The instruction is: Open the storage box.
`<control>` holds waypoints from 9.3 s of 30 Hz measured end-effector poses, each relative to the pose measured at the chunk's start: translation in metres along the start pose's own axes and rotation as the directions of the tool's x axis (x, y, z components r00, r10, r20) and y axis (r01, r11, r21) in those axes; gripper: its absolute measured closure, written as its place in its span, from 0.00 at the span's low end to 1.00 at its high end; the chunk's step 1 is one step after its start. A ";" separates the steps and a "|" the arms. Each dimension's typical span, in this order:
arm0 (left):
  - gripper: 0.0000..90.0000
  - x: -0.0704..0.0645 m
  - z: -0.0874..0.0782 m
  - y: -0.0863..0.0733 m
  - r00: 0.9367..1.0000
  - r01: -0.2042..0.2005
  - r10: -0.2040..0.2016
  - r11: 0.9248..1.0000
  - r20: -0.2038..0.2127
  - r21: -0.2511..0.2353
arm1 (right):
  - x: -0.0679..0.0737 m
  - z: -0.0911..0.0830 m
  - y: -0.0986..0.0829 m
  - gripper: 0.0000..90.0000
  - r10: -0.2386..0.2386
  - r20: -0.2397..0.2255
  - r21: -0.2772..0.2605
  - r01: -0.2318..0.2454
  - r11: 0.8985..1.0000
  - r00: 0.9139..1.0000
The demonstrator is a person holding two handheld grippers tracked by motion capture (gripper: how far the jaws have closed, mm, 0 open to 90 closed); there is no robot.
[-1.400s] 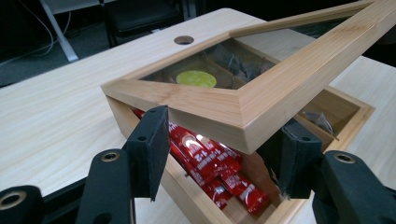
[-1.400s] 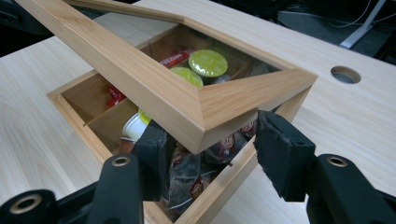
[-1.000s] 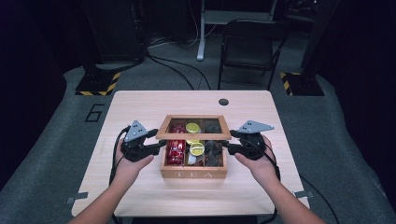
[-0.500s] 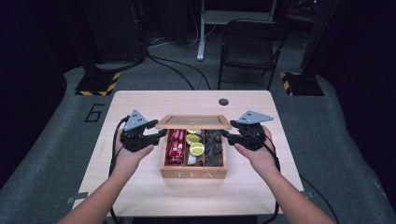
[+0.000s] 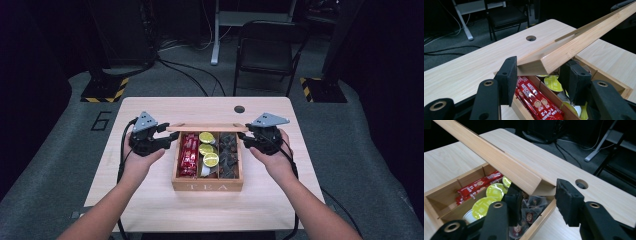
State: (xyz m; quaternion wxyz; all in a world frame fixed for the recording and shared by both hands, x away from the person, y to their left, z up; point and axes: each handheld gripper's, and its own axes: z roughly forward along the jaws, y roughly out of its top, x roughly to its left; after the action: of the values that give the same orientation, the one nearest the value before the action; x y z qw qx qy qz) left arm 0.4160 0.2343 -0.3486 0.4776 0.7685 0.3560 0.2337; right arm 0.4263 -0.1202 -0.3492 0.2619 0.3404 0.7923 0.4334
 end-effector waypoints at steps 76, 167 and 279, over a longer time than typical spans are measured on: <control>0.69 0.032 0.049 0.024 0.992 0.048 -0.048 0.999 -0.120 -0.003 | -0.030 0.028 0.037 0.62 0.081 0.059 -0.038 -0.079 0.996 0.995; 0.71 0.051 0.069 0.041 0.984 0.098 -0.102 0.995 -0.147 -0.030 | -0.043 0.119 -0.009 0.68 0.137 0.153 0.049 -0.146 0.988 0.979; 0.53 0.061 0.034 -0.015 0.982 0.143 -0.142 0.990 -0.127 -0.001 | -0.058 0.141 0.007 0.59 0.265 0.212 0.116 -0.293 0.949 0.941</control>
State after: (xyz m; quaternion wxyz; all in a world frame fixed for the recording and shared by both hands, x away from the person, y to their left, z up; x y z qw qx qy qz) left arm 0.4734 0.2660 -0.3759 0.4662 0.7266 0.4408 0.2459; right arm 0.5647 -0.0900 -0.4049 0.2479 0.5080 0.7362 0.3722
